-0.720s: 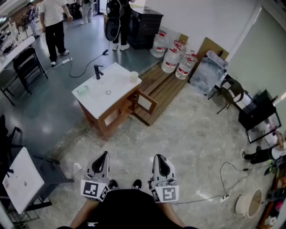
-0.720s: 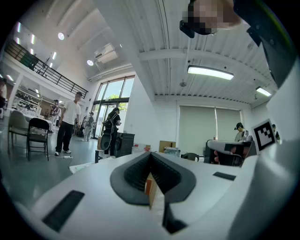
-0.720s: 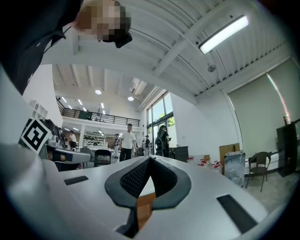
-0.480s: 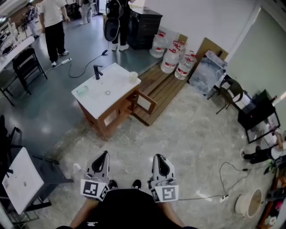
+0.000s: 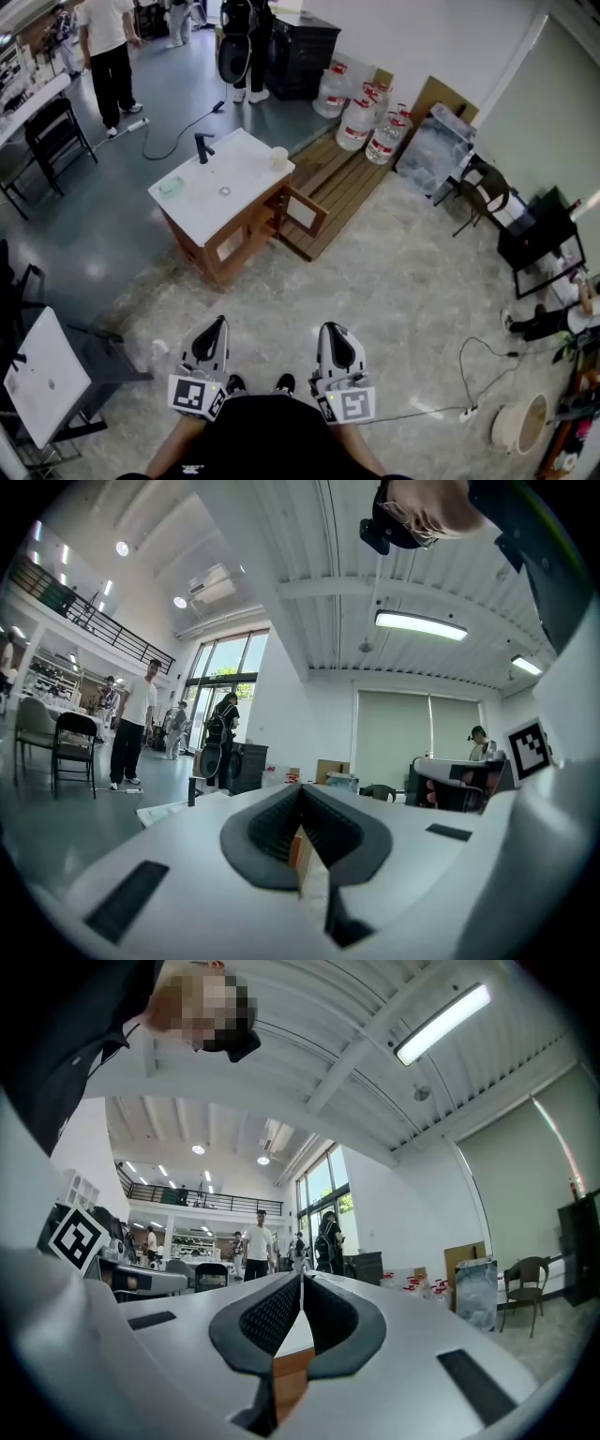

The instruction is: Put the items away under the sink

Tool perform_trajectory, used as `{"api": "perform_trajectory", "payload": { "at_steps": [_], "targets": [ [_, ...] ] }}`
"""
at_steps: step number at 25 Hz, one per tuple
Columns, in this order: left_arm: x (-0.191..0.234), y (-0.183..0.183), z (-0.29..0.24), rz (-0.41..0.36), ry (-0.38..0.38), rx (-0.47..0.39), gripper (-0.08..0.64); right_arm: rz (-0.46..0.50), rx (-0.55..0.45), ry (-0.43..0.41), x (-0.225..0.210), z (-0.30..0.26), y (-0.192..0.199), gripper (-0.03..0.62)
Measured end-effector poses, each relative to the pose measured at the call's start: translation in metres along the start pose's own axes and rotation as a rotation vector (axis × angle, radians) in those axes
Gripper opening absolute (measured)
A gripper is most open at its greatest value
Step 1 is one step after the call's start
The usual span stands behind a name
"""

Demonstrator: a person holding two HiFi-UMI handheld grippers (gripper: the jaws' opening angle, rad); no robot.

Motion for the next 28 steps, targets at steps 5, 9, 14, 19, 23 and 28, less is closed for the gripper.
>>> {"api": "perform_trajectory", "payload": {
  "at_steps": [5,9,14,19,23,28],
  "targets": [
    [0.001,0.002,0.003,-0.002,0.000,0.003,0.006,0.015,0.012,-0.017,0.004,0.000,0.002,0.085],
    [0.002,0.001,0.003,0.002,0.003,0.004,0.006,0.011,0.017,-0.032,0.005,-0.002,0.001,0.171],
    [0.007,0.004,0.004,0.004,0.009,0.008,0.006,-0.011,0.034,-0.044,0.008,-0.005,0.006,0.306],
    [0.014,0.001,0.005,0.005,0.018,0.007,0.006,-0.011,0.008,-0.035,0.012,-0.007,0.001,0.374],
    [0.023,-0.002,0.006,0.007,0.030,0.004,0.006,-0.006,0.008,-0.014,0.020,-0.009,-0.001,0.380],
    [0.039,-0.004,0.007,0.013,0.053,0.003,0.006,0.002,0.002,0.007,0.035,-0.016,-0.002,0.380]
  ]
}}
Point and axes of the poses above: the fingertips, and each gripper's own axes: z backward along the fingers, x to its left, y out of its underside, the point moved 7 cm from there along z, backward along the fingers, and after that the axes turned 4 degrees about -y, right-handed, at the moved point
